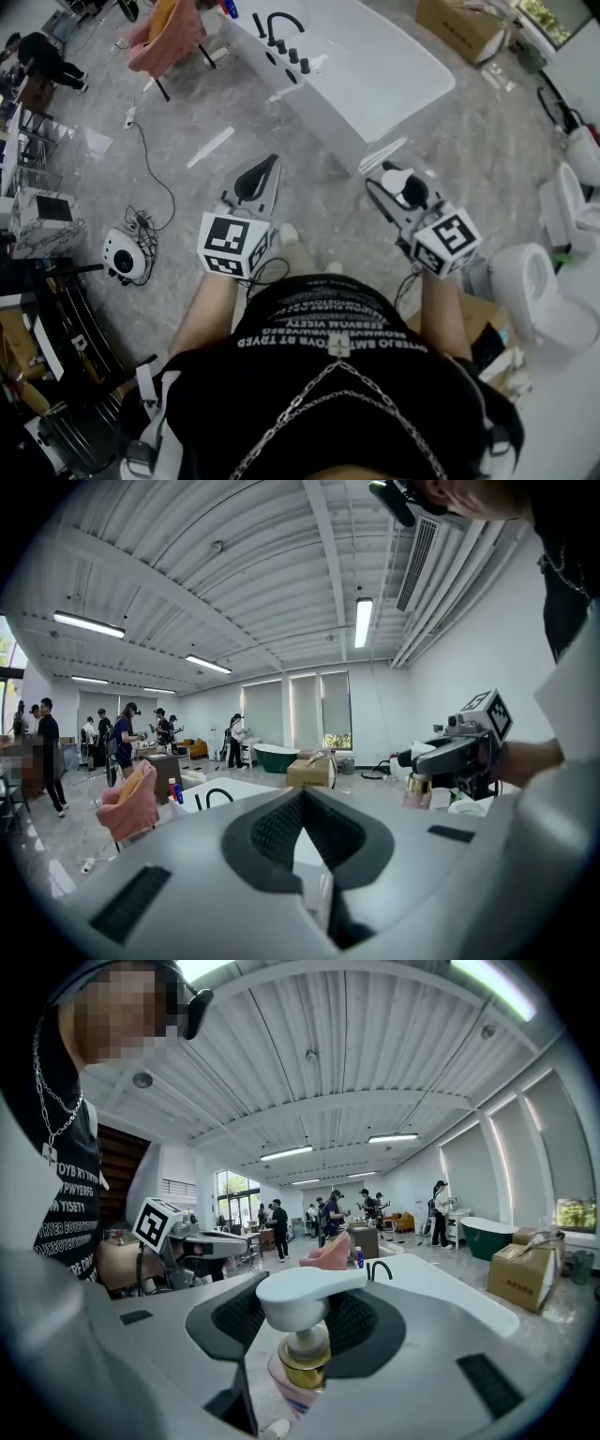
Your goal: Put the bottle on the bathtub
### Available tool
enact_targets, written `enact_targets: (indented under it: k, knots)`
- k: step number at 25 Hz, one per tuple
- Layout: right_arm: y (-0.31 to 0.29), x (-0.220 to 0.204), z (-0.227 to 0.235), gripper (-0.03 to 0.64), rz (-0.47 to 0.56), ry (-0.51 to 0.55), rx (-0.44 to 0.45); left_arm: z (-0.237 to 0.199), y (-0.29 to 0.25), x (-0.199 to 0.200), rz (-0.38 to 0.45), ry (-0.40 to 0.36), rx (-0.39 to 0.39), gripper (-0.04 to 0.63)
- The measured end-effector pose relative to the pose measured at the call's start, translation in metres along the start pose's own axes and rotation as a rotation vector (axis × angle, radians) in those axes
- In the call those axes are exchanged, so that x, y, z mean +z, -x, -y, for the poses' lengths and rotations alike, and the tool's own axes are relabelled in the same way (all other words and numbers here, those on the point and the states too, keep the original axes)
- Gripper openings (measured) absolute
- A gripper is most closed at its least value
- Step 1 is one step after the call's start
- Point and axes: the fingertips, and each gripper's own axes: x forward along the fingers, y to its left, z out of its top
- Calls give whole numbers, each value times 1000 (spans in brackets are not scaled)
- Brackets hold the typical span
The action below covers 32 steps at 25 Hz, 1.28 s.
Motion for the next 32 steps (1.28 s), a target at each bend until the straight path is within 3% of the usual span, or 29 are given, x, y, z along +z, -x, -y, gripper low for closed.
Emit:
enact_targets:
  k: [13, 21, 32]
  knots:
    - [-58, 18, 21, 169, -16, 12, -25, -54, -39, -5, -10, 17, -40, 2]
    - [-99, 29, 57, 169, -33, 7, -69, -89, -87, 15, 17, 3, -100, 2]
    - [-178, 54, 84, 169, -40, 6, -44, -167, -124, 11, -1, 29, -71, 2]
